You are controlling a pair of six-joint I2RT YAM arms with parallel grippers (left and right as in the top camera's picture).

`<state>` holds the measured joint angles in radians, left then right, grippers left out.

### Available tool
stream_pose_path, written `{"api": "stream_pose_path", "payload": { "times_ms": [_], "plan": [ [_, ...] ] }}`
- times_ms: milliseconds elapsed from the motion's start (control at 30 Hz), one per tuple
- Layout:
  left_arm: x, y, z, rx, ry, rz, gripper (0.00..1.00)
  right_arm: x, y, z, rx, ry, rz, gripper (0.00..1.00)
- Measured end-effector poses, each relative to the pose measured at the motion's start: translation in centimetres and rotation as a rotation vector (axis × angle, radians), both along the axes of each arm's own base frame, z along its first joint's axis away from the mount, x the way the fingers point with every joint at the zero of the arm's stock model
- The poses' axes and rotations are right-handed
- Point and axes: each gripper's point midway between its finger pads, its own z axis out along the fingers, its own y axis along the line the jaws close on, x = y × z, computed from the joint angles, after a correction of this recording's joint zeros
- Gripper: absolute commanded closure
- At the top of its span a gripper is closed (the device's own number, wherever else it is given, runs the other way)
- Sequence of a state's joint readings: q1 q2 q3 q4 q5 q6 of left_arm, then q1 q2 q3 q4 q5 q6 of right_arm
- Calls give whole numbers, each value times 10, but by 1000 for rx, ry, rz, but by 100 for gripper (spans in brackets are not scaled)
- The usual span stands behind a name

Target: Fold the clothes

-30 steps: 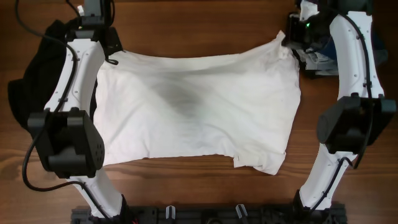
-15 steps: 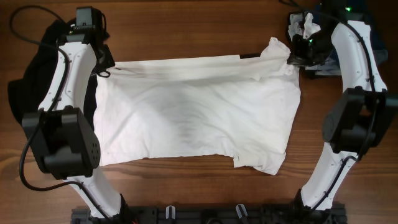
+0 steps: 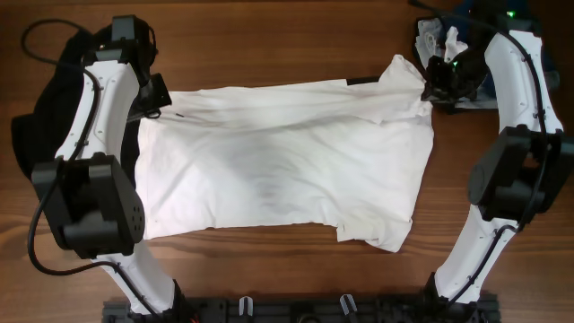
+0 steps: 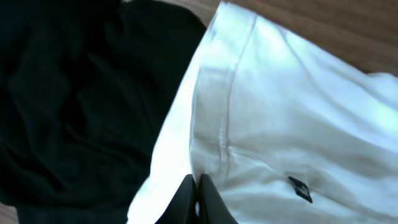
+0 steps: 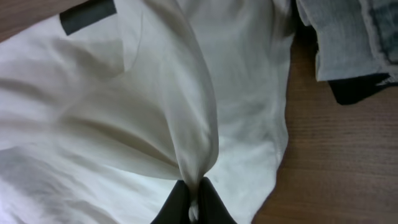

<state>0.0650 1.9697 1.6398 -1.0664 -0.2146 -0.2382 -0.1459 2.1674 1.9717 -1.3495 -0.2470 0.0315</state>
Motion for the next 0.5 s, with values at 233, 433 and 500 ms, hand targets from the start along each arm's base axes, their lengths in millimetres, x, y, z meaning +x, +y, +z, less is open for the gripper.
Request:
{"api": "stream_pose_path", "payload": {
  "times_ms": [233, 433, 500],
  "plan": [
    [-6, -5, -2, -28, 26, -4, 96, -5, -3, -1, -18, 24, -1, 96],
    [-7, -6, -2, -32, 30, -5, 96, -15, -6, -2, -39, 65, -4, 96],
    [-8, -6, -2, -33, 35, -5, 96, -17, -8, -2, -49, 74, -7, 96]
  ]
}}
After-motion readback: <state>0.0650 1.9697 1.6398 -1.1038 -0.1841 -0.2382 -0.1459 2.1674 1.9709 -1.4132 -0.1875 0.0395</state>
